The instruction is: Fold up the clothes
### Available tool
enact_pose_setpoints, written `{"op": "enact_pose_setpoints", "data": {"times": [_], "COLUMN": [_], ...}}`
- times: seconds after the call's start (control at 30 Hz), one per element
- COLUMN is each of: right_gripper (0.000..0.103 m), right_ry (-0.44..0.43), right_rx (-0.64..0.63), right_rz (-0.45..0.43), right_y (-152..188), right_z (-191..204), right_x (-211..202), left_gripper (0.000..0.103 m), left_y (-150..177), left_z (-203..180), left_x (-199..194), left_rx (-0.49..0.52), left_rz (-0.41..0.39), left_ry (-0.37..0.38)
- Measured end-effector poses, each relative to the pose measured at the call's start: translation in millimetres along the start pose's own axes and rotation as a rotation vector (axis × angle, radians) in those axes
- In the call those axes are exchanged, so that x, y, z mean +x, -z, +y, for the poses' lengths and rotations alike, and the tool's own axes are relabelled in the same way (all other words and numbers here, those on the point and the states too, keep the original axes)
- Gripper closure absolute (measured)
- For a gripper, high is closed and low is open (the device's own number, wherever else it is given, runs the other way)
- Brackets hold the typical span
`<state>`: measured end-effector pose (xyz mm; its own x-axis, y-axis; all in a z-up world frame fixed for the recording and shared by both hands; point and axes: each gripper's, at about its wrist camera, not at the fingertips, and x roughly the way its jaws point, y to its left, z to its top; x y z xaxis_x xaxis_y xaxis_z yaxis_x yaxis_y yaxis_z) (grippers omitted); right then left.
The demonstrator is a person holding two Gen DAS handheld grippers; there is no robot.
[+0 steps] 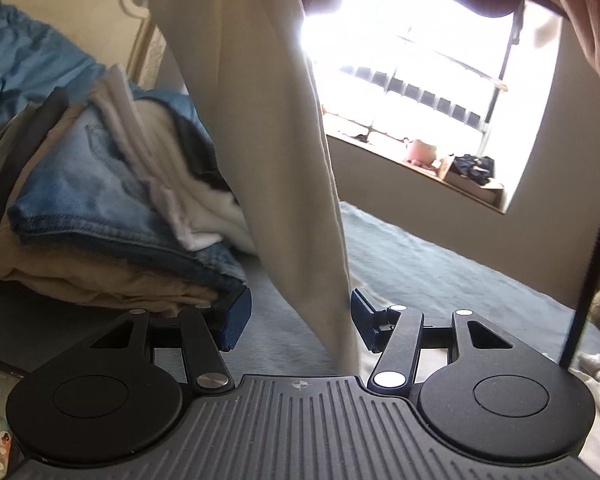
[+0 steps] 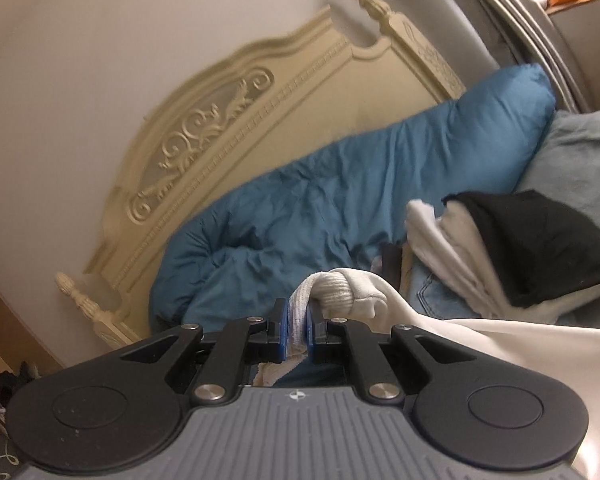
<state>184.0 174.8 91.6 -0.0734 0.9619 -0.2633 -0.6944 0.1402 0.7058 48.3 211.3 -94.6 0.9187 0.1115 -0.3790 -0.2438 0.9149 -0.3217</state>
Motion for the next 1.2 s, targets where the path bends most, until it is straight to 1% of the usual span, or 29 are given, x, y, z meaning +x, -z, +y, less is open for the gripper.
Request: {"op": "enact_pose_setpoints", "data": {"times": [0.13, 0.2, 0.27, 0.3, 0.37, 0.4, 0.5, 0.57, 0.63, 0.7, 0.77, 0.83, 0.9, 0.97, 1.03, 1.1, 1.2], "right_gripper": [0.094, 0.093, 0.090, 0.089, 0.083, 0.082, 0.078, 0.067, 0.060, 0.055, 0.046, 0.044, 0.044, 0.044, 0.044, 0.044, 0.044], "right_ry": [0.047, 0.066, 0.107, 0.115, 0.129, 0.138, 0.145, 0.135, 0.104, 0.035, -0.033, -0.034, -0.001, 0.040, 0.083, 0.151, 0.244], "right_rx": [-0.043, -0.050, -0.052, -0.048, -0.043, -0.045, -0.051, -0.036, -0.013, 0.026, 0.042, 0.003, -0.016, -0.034, -0.054, -0.174, -0.404], "right_rz": [0.060, 0.113, 0.167, 0.204, 0.276, 0.305, 0.326, 0.317, 0.311, 0.318, 0.328, 0.310, 0.301, 0.271, 0.241, 0.235, 0.289], "right_y": [3, 6, 9, 13, 21, 26, 34, 33, 29, 25, 21, 18, 15, 12, 10, 12, 23], "right_z": [-4, -10, -15, -18, -24, -26, -31, -35, -39, -41, -38, -33, -33, -36, -39, -31, -13], "right_x": [43, 70, 98, 112, 137, 147, 159, 159, 157, 154, 151, 145, 138, 129, 119, 116, 124], "left_gripper": [0.048, 0.048, 0.048, 0.048, 0.048, 0.048, 0.048, 0.048, 0.048, 0.048, 0.048, 0.048, 0.048, 0.048, 0.048, 0.048, 0.048], "left_y": [1, 1, 2, 2, 2, 2, 1, 0, -2, -5, -9, -14, -19, -23, -27, -28, -27], "left_z": [19, 30, 40, 46, 55, 59, 71, 78, 84, 90, 95, 100, 105, 107, 110, 113, 107], "left_x": [10, 15, 19, 21, 21, 21, 19, 15, 10, 5, -2, -9, -17, -25, -30, -35, -40], "left_rx": [-0.060, -0.101, -0.139, -0.158, -0.184, -0.196, -0.228, -0.246, -0.263, -0.285, -0.298, -0.312, -0.326, -0.338, -0.357, -0.376, -0.345], "left_rz": [0.024, 0.039, 0.050, 0.054, 0.055, 0.055, 0.053, 0.043, 0.031, 0.012, -0.011, -0.034, -0.057, -0.075, -0.076, -0.067, -0.055], "left_ry": [-0.033, -0.045, -0.060, -0.065, -0.077, -0.083, -0.101, -0.109, -0.116, -0.122, -0.132, -0.139, -0.145, -0.145, -0.137, -0.122, -0.126]}}
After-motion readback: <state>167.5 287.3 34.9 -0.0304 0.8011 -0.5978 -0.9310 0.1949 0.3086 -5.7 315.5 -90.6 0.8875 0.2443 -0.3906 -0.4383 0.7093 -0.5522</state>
